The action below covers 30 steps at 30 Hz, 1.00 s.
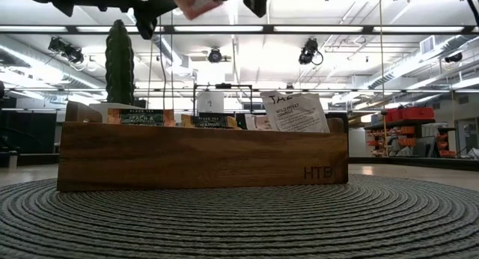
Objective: Pick & Place Tea
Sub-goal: Put the bottom orange tea bag into the left section of the wooden organizer
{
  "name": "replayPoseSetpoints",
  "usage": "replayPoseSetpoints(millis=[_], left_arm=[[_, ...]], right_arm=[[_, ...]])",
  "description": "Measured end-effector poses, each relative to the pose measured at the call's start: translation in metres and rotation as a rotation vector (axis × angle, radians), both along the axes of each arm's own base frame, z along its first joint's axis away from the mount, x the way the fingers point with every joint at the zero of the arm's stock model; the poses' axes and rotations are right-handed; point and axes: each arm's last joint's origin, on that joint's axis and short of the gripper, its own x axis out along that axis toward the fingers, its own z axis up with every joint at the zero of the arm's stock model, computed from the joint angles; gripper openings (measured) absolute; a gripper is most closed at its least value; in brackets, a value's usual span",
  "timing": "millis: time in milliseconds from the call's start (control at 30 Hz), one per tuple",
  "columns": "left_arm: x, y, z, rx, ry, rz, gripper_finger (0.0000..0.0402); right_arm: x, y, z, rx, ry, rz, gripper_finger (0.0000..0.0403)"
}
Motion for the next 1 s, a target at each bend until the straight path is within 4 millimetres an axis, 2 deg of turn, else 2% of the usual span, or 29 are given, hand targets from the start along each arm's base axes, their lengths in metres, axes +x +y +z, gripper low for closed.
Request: replayPoseSetpoints(millis=[367, 667, 867, 1000], left_arm=[[0.004, -0.005, -0.004, 0.0, 0.03, -0.033, 0.0149], [0.005, -0.005, -0.006, -0.019, 0.042, -0.032, 0.0011], [0.005, -0.005, -0.005, -0.104, 0.043, -0.025, 0.0003], [0.003, -0.007, -0.005, -0.188, 0.058, -0.031, 0.0002]], right_arm=[[0.009, -0.001, -0.006, 0.011, -0.019, 0.011, 0.0], [0.01, -0.001, -0.005, 0.027, -0.036, 0.019, 0.0], [0.011, -0.001, -0.003, 0.014, -0.06, 0.002, 0.0003], [0.011, -0.003, -0.003, -0.006, -0.05, -0.036, 0.0033]])
